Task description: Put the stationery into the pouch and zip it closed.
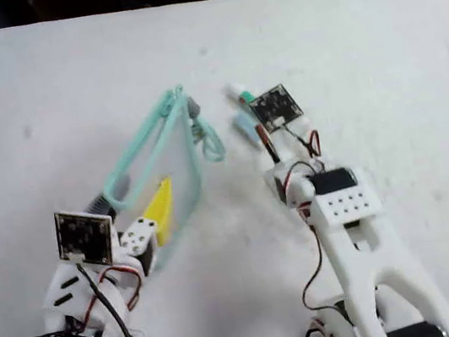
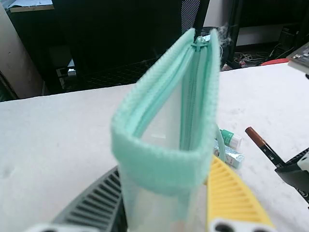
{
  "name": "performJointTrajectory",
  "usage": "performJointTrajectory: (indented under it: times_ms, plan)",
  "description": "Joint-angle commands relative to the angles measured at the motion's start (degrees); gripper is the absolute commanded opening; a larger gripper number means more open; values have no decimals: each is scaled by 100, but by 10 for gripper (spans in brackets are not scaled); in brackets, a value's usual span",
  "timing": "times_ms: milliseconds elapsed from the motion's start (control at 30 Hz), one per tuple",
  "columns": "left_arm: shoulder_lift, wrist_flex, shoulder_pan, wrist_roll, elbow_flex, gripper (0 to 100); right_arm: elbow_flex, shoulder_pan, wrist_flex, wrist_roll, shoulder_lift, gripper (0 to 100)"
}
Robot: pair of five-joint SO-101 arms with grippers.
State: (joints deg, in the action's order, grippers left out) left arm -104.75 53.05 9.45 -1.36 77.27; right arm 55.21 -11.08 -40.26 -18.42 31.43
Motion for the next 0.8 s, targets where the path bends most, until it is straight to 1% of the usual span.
performJointTrajectory:
  times_ms: [0,267,300,433,500,633,767]
  plan:
    - [-4,-149,-13,-18,-26,219,-9,101,119,-53,330,17]
    - [-4,-149,-13,-18,-26,219,-26,664,321,0,374,17]
    - [-4,-149,-13,-18,-26,219,-26,752,338,97,374,17]
    - [-4,-149,-13,-18,-26,219,18,1174,374,888,734,17]
    - [-4,-149,-13,-18,-26,219,167,1332,391,1037,1059,17]
    - [-4,-149,-4,-18,-26,219,642,1314,418,1055,1956,17]
    - [-4,-149,-4,-18,-26,221,800,1007,514,1046,3011,17]
